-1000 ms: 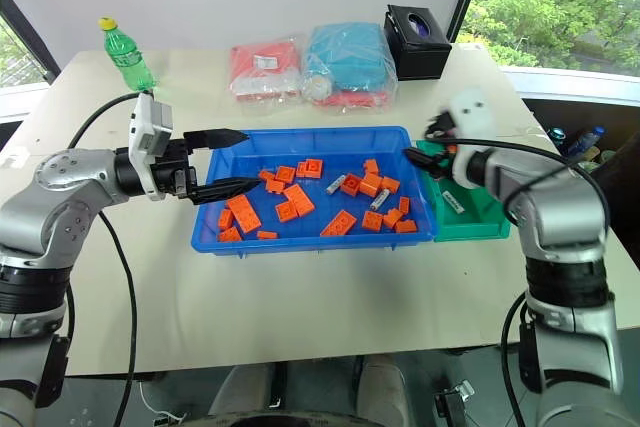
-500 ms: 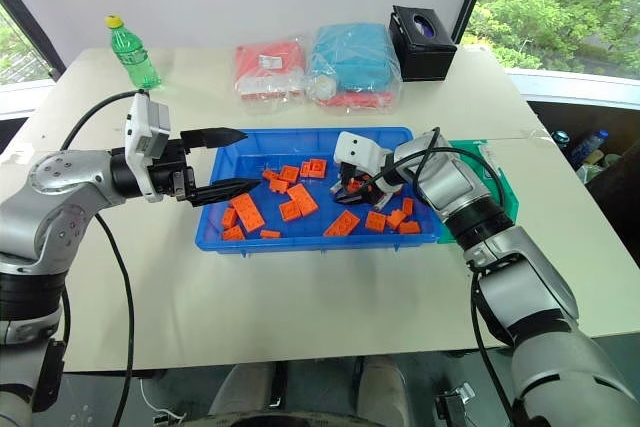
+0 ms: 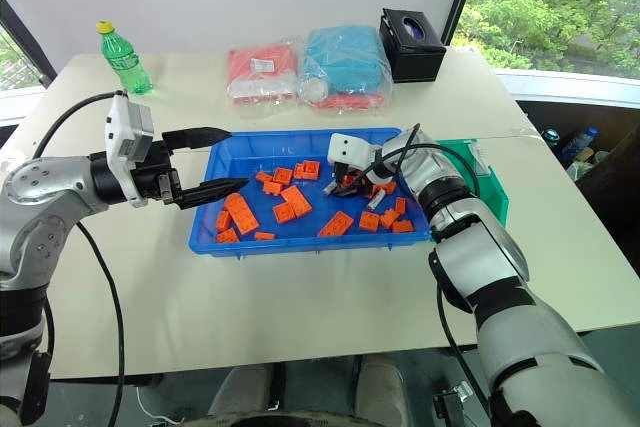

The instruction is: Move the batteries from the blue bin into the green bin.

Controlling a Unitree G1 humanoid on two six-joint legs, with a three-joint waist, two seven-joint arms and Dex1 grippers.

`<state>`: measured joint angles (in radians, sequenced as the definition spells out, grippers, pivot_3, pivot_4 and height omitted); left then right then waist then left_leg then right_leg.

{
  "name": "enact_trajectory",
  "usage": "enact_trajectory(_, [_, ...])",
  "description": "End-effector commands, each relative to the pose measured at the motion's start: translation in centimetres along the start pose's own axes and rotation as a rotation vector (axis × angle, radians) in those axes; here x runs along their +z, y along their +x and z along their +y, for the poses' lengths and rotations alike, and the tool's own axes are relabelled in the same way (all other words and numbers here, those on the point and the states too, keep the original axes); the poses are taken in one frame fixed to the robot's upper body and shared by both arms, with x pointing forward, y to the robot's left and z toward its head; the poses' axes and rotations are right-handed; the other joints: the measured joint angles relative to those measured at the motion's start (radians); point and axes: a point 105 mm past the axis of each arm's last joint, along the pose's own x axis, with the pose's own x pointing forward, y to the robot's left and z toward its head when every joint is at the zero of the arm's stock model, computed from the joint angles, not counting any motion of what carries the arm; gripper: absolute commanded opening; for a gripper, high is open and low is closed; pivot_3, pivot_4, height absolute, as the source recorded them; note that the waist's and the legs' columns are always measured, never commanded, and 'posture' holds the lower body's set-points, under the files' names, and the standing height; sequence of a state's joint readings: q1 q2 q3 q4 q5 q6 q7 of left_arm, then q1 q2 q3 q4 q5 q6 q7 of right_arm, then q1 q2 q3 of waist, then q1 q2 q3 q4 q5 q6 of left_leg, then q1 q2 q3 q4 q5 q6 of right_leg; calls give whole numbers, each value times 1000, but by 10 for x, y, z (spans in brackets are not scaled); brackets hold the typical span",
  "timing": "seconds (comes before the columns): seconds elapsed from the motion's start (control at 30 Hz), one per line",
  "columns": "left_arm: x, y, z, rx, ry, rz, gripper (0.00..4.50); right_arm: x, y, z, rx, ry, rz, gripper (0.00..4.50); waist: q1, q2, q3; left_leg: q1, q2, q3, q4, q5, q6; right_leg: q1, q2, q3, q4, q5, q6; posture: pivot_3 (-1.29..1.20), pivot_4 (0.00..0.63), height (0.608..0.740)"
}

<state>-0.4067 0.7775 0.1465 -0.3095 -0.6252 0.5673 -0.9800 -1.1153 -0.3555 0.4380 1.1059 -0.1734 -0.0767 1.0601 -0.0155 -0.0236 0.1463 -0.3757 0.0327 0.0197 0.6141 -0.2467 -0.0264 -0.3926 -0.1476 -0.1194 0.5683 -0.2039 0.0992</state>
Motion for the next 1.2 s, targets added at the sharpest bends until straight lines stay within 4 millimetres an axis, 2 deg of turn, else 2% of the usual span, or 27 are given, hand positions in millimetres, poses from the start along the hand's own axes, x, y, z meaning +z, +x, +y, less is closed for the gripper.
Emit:
enact_trajectory(0.03, [14,-5,1,7,44,-28,4500,3,3,4,27,18,-27,1706,-1,0,0,0,0,0,0,0,0,0,0,0,0,-1,-1,0,150,724])
enact_trajectory(0.07, [14,-4,1,5,45,-28,4500,4,4,6,32,24,-33,1233,0,0,0,0,0,0,0,0,0,0,0,0,1,-1,-2,0,150,724])
enact_trajectory(0.1, [15,-4,2,3,45,-28,4500,5,5,7,37,28,-38,1190,0,0,0,0,0,0,0,0,0,0,0,0,2,-1,-2,0,150,724])
enact_trajectory(0.27, [16,0,2,-15,44,-35,4500,12,4,5,18,73,-96,1190,1,0,0,1,0,0,0,0,0,-1,0,1,6,0,-2,0,150,724])
enact_trajectory(0.4, [14,3,2,-33,36,-36,4500,30,-13,-3,-57,131,-209,1190,2,0,0,1,0,0,0,0,0,-1,0,1,8,-1,-2,0,150,724])
enact_trajectory(0.53, [12,7,4,-47,29,-35,4500,41,-27,9,-49,160,-263,1190,5,-1,0,0,0,-1,0,0,0,-2,0,1,9,1,1,0,150,724])
enact_trajectory(0.6, [12,10,5,-59,29,-39,4500,39,-24,15,-44,112,-217,1190,4,-1,0,0,0,-1,0,0,0,-2,-1,1,8,1,1,0,150,724])
enact_trajectory(0.7, [15,16,8,-71,37,-53,4500,28,-18,12,-58,66,-133,1190,4,-1,0,1,0,0,1,0,0,-2,-1,1,7,-2,0,0,150,724])
enact_trajectory(0.77, [16,16,9,-72,40,-55,4500,22,-20,5,-77,121,-125,1190,3,-2,-1,0,0,0,1,0,0,-3,-1,1,7,-2,0,0,150,724])
enact_trajectory(0.9, [16,14,9,-66,44,-54,4500,12,-23,-12,-161,126,-81,3194,2,-2,0,0,0,0,0,0,0,-4,-1,1,8,-2,0,0,150,724])
enact_trajectory(0.97, [15,12,9,-58,44,-52,4500,16,-23,-15,-165,108,-88,4199,1,-2,-1,0,0,0,0,0,0,-4,-1,1,8,-2,0,0,150,724])
enact_trajectory(1.1, [14,9,7,-49,45,-45,4500,32,-17,-18,-132,76,-125,4199,-1,-2,0,0,0,0,0,0,0,-4,-1,1,8,0,3,0,150,724])
enact_trajectory(1.2, [14,7,6,-39,49,-42,4500,37,-9,-16,-92,77,-126,4199,-2,-2,0,0,0,0,0,0,0,-4,-1,1,8,-1,3,0,150,724])
